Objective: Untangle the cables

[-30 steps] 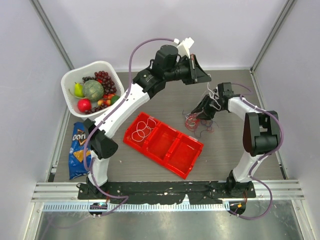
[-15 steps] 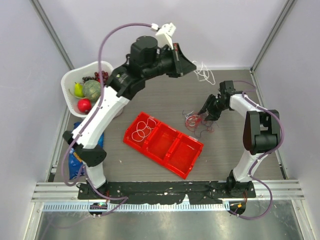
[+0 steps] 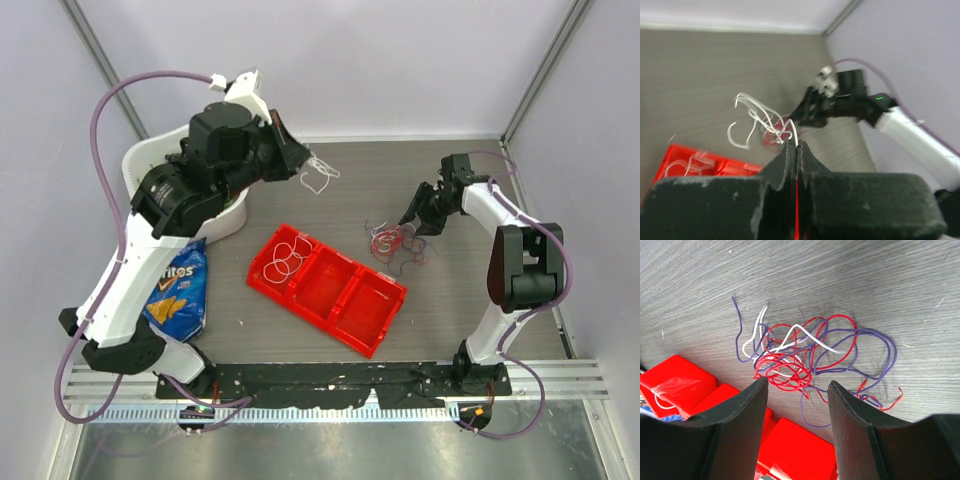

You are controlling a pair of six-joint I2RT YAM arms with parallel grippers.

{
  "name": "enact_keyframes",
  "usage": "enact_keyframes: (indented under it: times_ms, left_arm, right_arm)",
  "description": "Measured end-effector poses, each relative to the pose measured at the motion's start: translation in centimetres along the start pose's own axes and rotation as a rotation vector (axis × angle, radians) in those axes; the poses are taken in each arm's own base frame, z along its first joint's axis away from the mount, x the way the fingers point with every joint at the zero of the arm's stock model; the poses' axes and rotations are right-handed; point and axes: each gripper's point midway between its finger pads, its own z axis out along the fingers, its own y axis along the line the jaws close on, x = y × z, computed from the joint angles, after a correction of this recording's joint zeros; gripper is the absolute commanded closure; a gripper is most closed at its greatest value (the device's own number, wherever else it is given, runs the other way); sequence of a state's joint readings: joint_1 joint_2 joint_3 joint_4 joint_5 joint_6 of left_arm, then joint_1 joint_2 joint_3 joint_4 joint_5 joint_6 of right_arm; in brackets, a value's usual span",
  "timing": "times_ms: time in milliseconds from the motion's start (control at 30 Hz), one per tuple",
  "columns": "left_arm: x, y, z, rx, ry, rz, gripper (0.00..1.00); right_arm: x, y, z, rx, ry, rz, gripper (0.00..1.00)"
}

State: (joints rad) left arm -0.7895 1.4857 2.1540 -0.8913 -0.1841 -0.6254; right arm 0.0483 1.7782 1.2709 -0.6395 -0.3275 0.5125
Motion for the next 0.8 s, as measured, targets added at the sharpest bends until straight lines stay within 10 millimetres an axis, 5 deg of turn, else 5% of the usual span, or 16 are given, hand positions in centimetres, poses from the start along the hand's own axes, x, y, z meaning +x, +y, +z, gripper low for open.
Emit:
enact_keyframes:
  times_ms: [333,700,800]
  left_arm:
    - [11.5,11.5,1.3,-0.511,0.275,-0.203,1.0]
    - [21.3,18.6,0.9,-0.821,0.469,-0.315,1.0]
    - [22.7,20.1,1.3,-0.853,0.482,-0.314,1.0]
  right_arm:
    - [-0.6,0.8,-1.1,-0.01,-0.016,-0.013,0.45]
    - [0.2,2.2,-3.0,-0.046,-0.044,-0.048,0.45]
    - [0.5,2.3,-3.4,-0.051,-0.046,-0.05,0.45]
